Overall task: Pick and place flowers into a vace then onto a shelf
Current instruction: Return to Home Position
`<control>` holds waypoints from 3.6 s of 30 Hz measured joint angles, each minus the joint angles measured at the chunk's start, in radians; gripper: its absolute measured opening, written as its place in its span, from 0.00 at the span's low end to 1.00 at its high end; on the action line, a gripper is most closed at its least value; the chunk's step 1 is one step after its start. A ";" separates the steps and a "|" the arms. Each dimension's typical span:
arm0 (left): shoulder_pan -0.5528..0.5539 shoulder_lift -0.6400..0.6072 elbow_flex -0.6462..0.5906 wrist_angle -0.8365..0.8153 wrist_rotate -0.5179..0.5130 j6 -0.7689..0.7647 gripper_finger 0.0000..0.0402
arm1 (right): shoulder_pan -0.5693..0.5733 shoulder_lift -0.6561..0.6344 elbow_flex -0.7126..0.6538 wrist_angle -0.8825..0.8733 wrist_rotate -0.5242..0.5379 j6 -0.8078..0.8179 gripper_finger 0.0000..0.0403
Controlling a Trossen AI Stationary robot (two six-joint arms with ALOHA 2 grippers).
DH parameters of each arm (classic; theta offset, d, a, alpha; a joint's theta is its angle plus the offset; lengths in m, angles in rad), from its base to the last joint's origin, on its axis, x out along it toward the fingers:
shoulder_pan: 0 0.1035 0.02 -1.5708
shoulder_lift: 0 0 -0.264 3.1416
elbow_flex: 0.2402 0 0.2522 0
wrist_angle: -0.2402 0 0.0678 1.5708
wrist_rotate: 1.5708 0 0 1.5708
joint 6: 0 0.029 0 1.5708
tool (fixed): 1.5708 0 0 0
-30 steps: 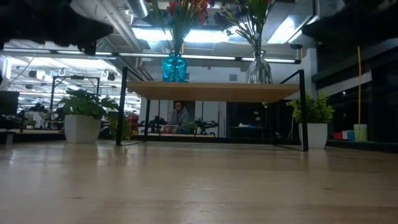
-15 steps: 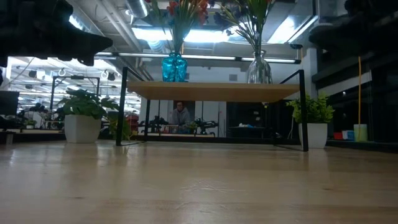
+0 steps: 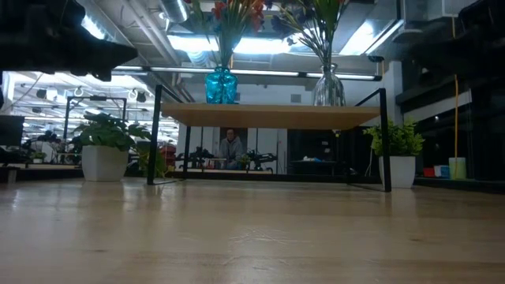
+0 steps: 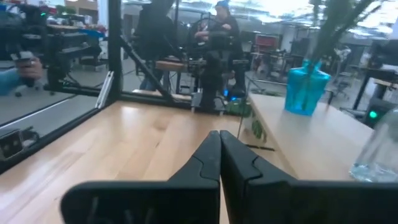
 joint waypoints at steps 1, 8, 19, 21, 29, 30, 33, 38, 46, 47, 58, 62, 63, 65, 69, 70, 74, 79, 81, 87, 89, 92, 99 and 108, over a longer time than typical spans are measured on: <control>0.005 -0.001 0.000 -0.003 -0.001 0.000 0.00 | 0.000 0.005 -0.007 0.012 -0.010 -0.007 0.00; 0.037 0.005 0.000 -0.042 0.004 -0.042 0.00 | -0.001 0.001 -0.034 0.063 -0.095 -0.026 0.00; 0.061 0.005 0.000 -0.047 -0.021 -0.053 0.00 | -0.001 0.003 -0.034 0.092 -0.094 -0.021 0.05; 0.061 0.005 0.000 -0.051 -0.061 -0.066 0.00 | -0.001 0.003 -0.034 0.091 -0.094 -0.020 0.05; 0.061 0.006 0.000 -0.127 -0.109 -0.123 0.00 | -0.001 0.002 -0.034 0.092 -0.094 -0.023 0.06; 0.061 0.006 0.000 -0.149 -0.109 -0.130 0.00 | -0.001 0.002 -0.034 0.092 -0.094 -0.024 0.06; 0.061 0.010 0.000 -0.159 -0.106 -0.156 0.01 | -0.001 0.002 -0.034 0.092 -0.093 -0.023 0.06; 0.061 0.011 0.000 -0.161 -0.106 -0.156 0.01 | -0.001 0.002 -0.034 0.092 -0.093 -0.023 0.06; 0.061 0.011 0.000 -0.160 -0.106 -0.149 0.02 | -0.001 0.002 -0.034 0.092 -0.093 -0.023 0.06; 0.061 0.011 0.000 -0.160 -0.106 -0.149 0.02 | -0.001 0.002 -0.034 0.092 -0.093 -0.024 0.06; 0.061 0.011 0.000 -0.160 -0.106 -0.148 0.02 | -0.001 0.002 -0.034 0.093 -0.093 -0.024 0.06; 0.061 0.011 0.000 -0.160 -0.106 -0.148 0.03 | -0.001 0.002 -0.034 0.093 -0.093 -0.023 0.06; 0.061 0.011 0.000 -0.160 -0.106 -0.148 0.03 | -0.001 0.002 -0.034 0.093 -0.093 -0.023 0.06; 0.061 0.011 0.000 -0.160 -0.106 -0.148 0.02 | -0.001 0.002 -0.034 0.093 -0.093 -0.024 0.06; 0.061 0.011 0.000 -0.160 -0.106 -0.148 0.02 | -0.001 0.002 -0.033 0.093 -0.093 -0.025 0.06; 0.061 0.011 0.000 -0.160 -0.106 -0.148 0.02 | -0.001 0.002 -0.033 0.093 -0.093 -0.025 0.06; 0.061 0.011 0.000 -0.160 -0.106 -0.148 0.02 | -0.001 0.002 -0.033 0.093 -0.093 -0.026 0.06; 0.061 0.011 0.000 -0.160 -0.106 -0.148 0.02 | -0.001 0.002 -0.033 0.093 -0.093 -0.026 0.06; 0.061 0.011 0.000 -0.160 -0.106 -0.148 0.02 | -0.001 0.002 -0.033 0.093 -0.093 -0.026 0.06; 0.061 0.011 0.000 -0.160 -0.106 -0.148 0.02 | -0.001 0.002 -0.033 0.093 -0.093 -0.026 0.06; 0.061 0.011 0.000 -0.160 -0.106 -0.148 0.03 | 0.000 0.002 -0.033 0.093 -0.093 -0.026 0.06; 0.061 0.011 0.000 -0.160 -0.106 -0.148 0.03 | 0.000 0.002 -0.033 0.093 -0.093 -0.026 0.06; 0.061 0.011 0.000 -0.160 -0.106 -0.148 0.02 | 0.000 0.002 -0.033 0.093 -0.093 -0.026 0.06; 0.061 0.011 0.000 -0.160 -0.106 -0.148 0.02 | 0.000 0.002 -0.033 0.093 -0.093 -0.026 0.06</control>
